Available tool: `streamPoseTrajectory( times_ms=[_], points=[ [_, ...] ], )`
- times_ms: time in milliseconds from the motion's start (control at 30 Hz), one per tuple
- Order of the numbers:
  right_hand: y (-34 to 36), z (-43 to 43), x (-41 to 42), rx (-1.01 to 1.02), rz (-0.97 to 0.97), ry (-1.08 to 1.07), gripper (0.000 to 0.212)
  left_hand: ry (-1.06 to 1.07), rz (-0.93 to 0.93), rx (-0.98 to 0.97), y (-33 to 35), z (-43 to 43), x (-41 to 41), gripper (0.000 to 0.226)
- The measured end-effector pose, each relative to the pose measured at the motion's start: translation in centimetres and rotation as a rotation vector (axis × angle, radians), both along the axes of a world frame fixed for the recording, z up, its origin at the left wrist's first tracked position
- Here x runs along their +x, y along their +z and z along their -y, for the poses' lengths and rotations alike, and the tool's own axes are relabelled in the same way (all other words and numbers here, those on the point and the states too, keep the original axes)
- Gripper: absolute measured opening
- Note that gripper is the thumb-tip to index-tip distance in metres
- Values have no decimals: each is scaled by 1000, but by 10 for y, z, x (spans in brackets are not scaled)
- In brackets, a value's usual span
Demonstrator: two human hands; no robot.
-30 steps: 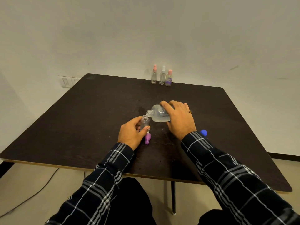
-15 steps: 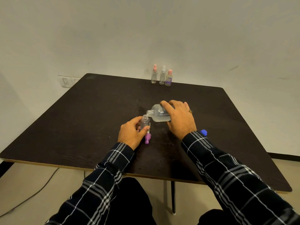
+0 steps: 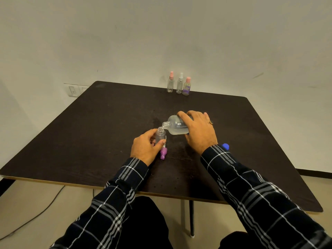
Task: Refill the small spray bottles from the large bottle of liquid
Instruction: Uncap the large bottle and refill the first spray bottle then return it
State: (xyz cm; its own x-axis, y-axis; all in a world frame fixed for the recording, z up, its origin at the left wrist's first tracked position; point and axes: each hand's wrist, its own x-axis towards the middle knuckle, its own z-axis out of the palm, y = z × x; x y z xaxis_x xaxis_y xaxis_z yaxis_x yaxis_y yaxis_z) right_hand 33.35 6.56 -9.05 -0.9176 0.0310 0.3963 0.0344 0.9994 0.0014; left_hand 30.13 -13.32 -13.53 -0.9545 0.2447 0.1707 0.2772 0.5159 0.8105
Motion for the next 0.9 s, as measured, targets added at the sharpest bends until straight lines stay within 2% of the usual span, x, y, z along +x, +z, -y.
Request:
streamPoseTrajectory(
  times_ms=[900],
  points=[
    [1,0,-1,-8,16,-2,70,1,-8,-3,2,0,1,45]
  ],
)
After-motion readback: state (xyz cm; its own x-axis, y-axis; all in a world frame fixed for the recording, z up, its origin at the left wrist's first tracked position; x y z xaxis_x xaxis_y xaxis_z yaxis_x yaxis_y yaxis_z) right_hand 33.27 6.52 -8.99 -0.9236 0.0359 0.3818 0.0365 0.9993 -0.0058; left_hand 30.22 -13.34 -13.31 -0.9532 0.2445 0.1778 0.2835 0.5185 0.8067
